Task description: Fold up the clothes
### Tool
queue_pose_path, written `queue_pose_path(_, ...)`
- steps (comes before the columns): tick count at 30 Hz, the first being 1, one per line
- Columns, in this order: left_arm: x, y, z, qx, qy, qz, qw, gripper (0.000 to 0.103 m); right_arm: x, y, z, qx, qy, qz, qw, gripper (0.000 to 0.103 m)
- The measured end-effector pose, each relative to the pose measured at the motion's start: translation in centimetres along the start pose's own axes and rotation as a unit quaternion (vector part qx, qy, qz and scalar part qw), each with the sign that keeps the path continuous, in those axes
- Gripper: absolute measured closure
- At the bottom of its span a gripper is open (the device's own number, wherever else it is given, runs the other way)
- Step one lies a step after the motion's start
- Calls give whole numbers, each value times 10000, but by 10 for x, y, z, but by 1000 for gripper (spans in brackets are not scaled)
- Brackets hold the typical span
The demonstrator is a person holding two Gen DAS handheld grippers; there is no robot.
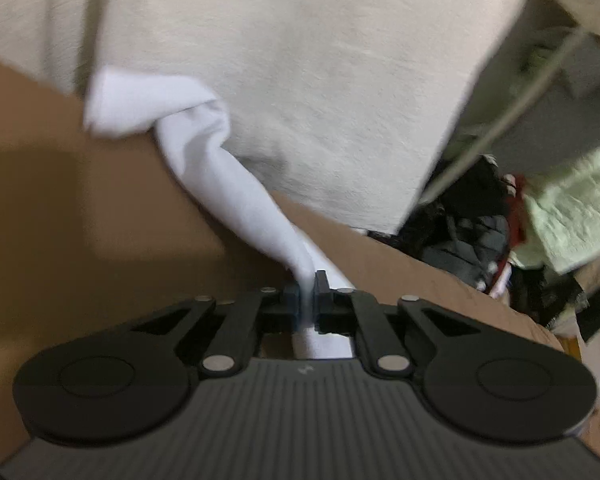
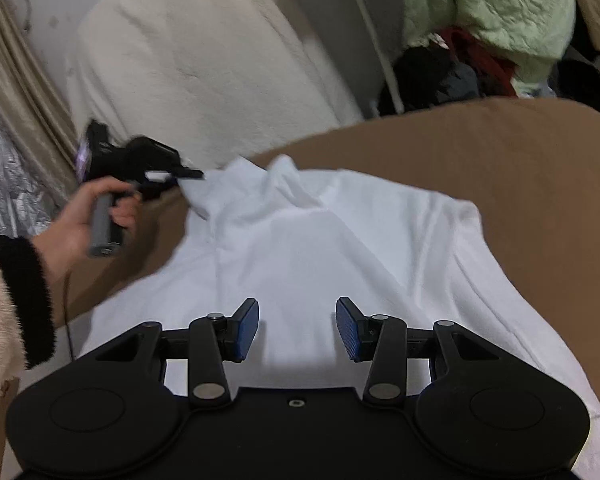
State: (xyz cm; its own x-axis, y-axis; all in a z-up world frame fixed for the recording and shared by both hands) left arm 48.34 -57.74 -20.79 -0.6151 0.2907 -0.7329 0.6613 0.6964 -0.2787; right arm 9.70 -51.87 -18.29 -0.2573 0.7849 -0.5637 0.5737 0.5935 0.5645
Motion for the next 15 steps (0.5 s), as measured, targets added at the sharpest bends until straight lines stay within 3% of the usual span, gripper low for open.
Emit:
queue_pose_path(3,-4,-39,-41,259,-511,750,9955,98,-1,-8,0,109,37,172,9998,54)
queue_pose_path(5,3,-67,-84,744,-846,1076,9878,98,-3,-9,-4,102,92,243,9996,54)
queue_pose_path(8,39,-123,-153,1591,-1071,1623,9679,96,-8,-12,-15,254,87,166,9995,54)
queue_pose_path(10,87,-155,-183,1760,-646,2267,9558,81,-10,-19,-21,366,140,265,9989,54)
queue_pose_path(11,114,-166,-189,1830,-308,2510,9500,55,-11,-24,-24,417,188,358,9983,54)
queue_pose_path(12,140,-175,-192,1912,32,2719,9431,40,-11,-28,-26,446,241,467,9976,54)
queue_pose_path(14,188,-182,-196,1906,637,3085,9298,40,-10,-39,-31,562,304,667,9957,54)
queue_pose_path(15,194,-181,-199,1885,686,3149,9277,40,-9,-44,-34,634,325,763,9945,54)
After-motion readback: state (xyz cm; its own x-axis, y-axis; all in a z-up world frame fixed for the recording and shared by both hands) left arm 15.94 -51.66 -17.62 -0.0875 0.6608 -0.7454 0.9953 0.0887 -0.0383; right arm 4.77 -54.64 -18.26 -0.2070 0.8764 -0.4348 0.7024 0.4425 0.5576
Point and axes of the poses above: each gripper's, at about its wrist camera, not at the fingertips, and z roughly the way its jaws point, y to its left, x to its underside, the point moved 10 cm from there along z, roughly the way its jaws point, and after that the axes turned 15 degrees about z, right-handed, at the moved point
